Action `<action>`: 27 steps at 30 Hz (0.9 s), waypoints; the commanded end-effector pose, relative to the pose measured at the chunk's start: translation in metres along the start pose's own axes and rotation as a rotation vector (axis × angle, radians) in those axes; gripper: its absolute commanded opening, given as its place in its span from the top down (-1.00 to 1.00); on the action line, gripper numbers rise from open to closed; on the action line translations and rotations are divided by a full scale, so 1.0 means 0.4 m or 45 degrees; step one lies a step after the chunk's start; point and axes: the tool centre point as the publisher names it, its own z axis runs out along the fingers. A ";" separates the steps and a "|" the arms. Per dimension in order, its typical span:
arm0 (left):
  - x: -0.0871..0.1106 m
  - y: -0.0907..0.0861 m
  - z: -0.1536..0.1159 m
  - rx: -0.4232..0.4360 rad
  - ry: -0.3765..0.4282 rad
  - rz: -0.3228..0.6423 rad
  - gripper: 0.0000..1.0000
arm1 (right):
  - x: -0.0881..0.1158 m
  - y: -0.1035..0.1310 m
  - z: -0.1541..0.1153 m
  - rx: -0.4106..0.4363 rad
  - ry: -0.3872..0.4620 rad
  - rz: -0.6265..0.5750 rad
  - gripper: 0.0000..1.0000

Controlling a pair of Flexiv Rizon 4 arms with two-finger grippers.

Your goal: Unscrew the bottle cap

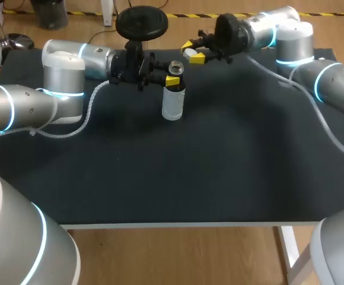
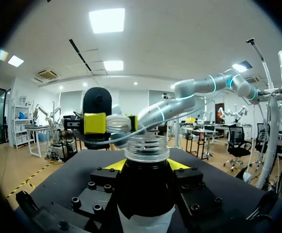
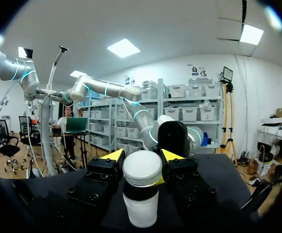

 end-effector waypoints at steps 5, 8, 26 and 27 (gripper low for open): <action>-0.007 0.004 0.000 0.003 0.009 0.000 1.00 | 0.119 -0.024 -0.124 0.091 -0.360 0.068 1.00; -0.007 0.004 0.000 0.003 0.009 0.000 1.00 | 0.143 -0.045 -0.163 0.165 -0.481 0.125 1.00; -0.007 0.004 0.000 0.003 0.009 0.000 1.00 | 0.197 -0.243 -0.247 0.271 -0.806 0.357 1.00; -0.007 0.004 0.000 0.003 0.009 0.000 1.00 | 0.199 -0.253 -0.249 0.264 -0.813 0.357 1.00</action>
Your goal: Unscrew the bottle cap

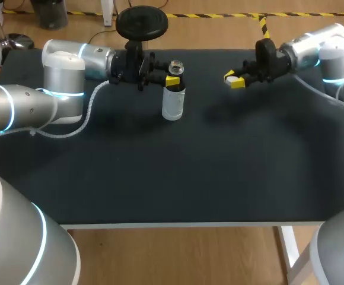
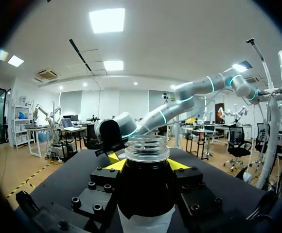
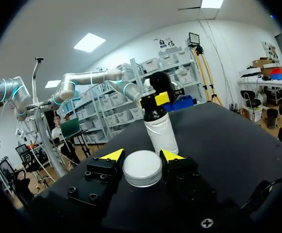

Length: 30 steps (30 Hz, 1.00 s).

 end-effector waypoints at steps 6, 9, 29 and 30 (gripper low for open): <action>-0.007 0.004 0.000 0.003 0.009 0.000 1.00 | 0.009 -0.082 0.014 -0.039 -0.604 0.043 -0.46; -0.007 0.004 0.000 0.003 0.009 0.000 1.00 | 0.006 -0.095 0.017 -0.024 -0.600 0.075 -1.00; -0.007 0.004 0.000 0.003 0.009 0.000 0.05 | 0.022 -0.078 0.000 -0.059 -0.651 0.060 -1.00; -0.007 0.004 0.000 0.003 0.009 0.000 -1.00 | 0.022 -0.078 0.000 -0.059 -0.651 0.060 -1.00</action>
